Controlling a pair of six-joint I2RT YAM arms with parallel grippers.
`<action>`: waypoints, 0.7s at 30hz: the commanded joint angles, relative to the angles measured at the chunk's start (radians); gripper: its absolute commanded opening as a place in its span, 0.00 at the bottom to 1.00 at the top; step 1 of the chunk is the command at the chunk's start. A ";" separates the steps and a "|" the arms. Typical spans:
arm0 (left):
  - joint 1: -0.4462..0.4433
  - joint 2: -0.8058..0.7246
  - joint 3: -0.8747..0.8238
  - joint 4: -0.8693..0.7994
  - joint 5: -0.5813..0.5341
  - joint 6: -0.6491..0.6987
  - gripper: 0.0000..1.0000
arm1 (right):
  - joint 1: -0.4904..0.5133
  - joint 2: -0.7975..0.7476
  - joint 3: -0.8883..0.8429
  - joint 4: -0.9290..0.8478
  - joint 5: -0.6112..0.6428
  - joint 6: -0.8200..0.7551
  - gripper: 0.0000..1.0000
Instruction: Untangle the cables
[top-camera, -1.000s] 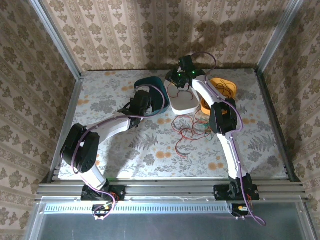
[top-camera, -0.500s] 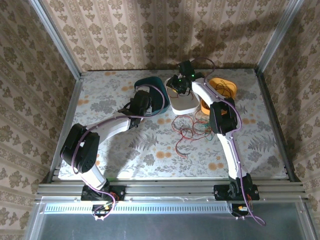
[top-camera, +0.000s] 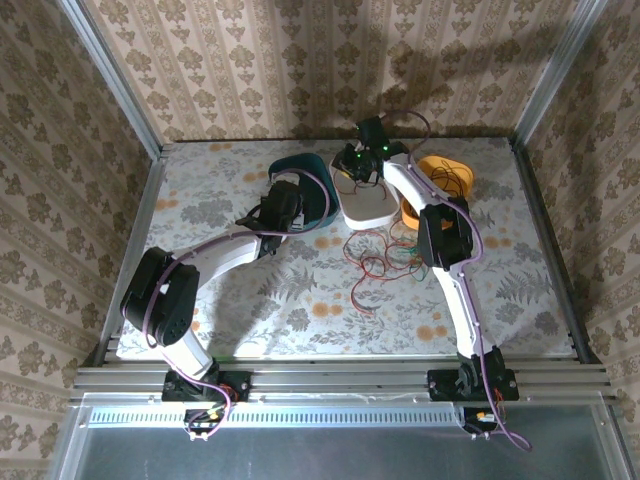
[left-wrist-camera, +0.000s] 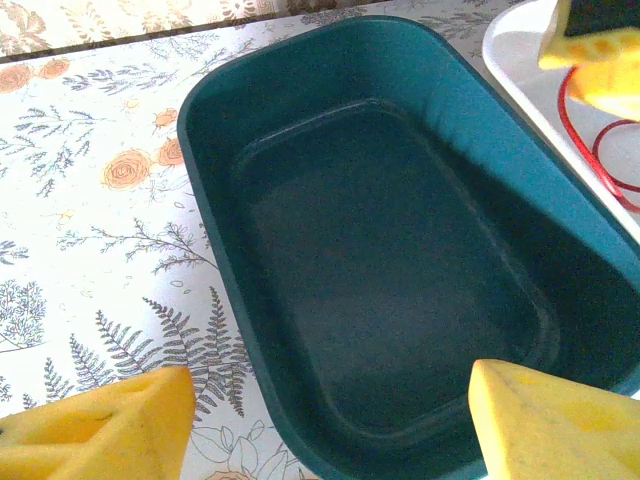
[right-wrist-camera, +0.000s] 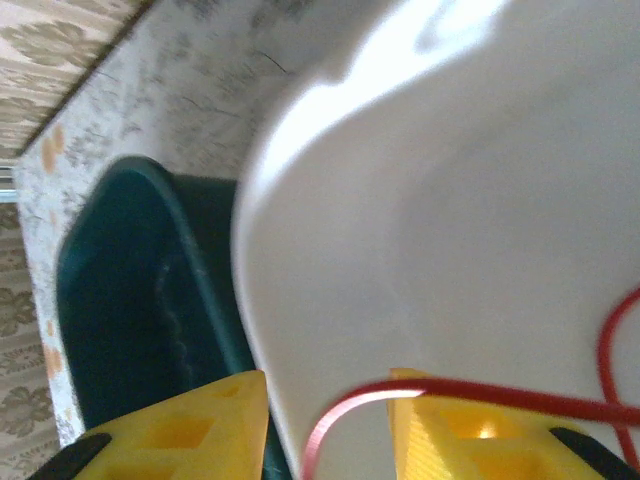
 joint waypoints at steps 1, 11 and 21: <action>0.006 -0.006 0.019 -0.025 0.008 0.004 0.74 | -0.002 0.048 0.049 0.002 -0.014 0.023 0.15; 0.010 -0.011 0.022 -0.020 0.009 0.006 0.74 | -0.008 -0.044 -0.009 0.000 -0.028 -0.073 0.00; 0.010 -0.013 0.018 -0.011 0.009 0.000 0.74 | 0.004 -0.216 -0.043 -0.080 -0.071 -0.318 0.00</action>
